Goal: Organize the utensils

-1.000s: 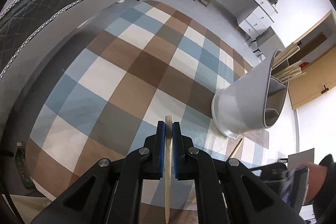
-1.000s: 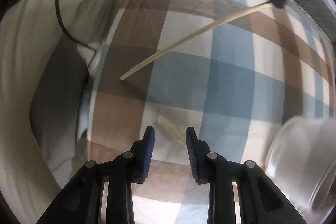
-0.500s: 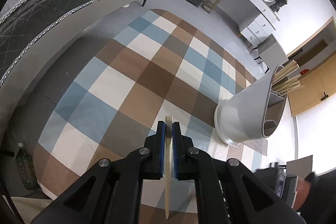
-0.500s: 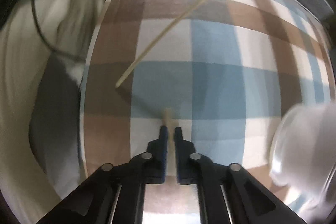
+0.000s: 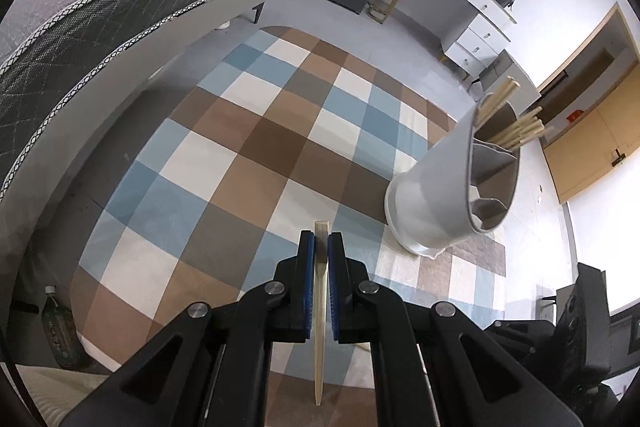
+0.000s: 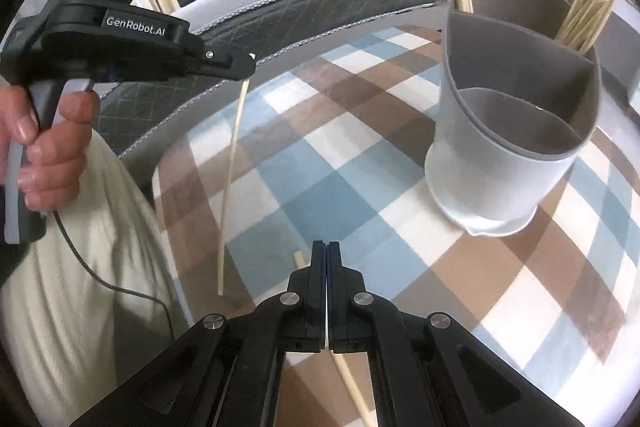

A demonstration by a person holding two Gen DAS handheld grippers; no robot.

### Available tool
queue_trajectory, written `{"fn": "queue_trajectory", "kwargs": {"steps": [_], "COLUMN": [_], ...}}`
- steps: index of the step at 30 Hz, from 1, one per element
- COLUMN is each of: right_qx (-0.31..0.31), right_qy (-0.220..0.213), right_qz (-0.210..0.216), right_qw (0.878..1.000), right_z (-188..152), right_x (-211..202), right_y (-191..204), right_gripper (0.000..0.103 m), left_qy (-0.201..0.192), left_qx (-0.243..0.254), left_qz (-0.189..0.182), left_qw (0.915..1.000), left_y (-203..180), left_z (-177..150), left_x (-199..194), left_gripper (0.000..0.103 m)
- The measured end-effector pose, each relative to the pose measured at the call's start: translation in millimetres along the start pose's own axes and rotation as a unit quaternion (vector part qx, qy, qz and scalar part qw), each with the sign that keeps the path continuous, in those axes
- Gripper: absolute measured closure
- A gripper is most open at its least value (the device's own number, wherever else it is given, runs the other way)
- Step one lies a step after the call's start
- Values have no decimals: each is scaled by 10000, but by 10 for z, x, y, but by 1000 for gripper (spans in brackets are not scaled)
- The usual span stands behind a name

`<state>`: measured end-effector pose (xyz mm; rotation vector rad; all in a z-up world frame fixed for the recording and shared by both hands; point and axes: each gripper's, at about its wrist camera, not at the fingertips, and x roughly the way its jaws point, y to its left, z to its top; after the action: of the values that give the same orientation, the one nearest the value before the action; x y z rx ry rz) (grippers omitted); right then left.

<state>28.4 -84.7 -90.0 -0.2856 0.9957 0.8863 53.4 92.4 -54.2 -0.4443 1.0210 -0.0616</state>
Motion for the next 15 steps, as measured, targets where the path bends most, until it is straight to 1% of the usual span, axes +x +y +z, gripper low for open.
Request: {"fn": "queue_trajectory", "kwargs": {"steps": [1,2,3,4,5,6,7,8,10,12,13,14,15], "right_qx": [-118,-390,-765,-957,-1037,-1116,-1184,-1237,-1374,-1529,-1615,-1676,-1680], "right_qy": [193,459,690,887,1117,1289,1399,1522,1696,1907,1954,1888,1932], "right_qz": [171,189,40,68,212,171,130,179,128,99,28,34,14], "right_qw": [9996,9980,9947,9914,9881,9852,9830,9804,9758,9696,9673,9676,9667], "right_z": [98,113,101,107,129,144,169,200,231,236,239,254,277], "right_x": [-2,64,121,176,263,356,427,501,625,734,779,770,796], "right_y": [69,135,243,275,294,303,306,304,296,294,302,313,315], "right_gripper": [103,103,99,99,101,97,96,96,90,88,87,85,83], "left_qy": [7,2,-4,-8,-12,-13,-21,-39,-39,-24,-17,1,22], "left_qx": [-7,3,27,35,41,49,54,48,4,-23,-46,-73,-111], "left_qz": [6,18,37,52,53,50,53,49,15,19,15,-6,-31], "left_qw": [10000,10000,10000,10000,10000,10000,10000,10000,10000,10000,10000,10000,9999], "left_y": [-1,-6,-7,-10,3,10,10,30,76,106,133,151,171], "left_z": [-12,-23,-34,-46,-53,-58,-68,-68,-64,-60,-50,-44,-35], "left_x": [-11,-16,-27,-37,-51,-63,-77,-92,-98,-93,-81,-71,-63], "left_gripper": [101,101,101,101,101,101,101,101,101,101,101,101,101]}}
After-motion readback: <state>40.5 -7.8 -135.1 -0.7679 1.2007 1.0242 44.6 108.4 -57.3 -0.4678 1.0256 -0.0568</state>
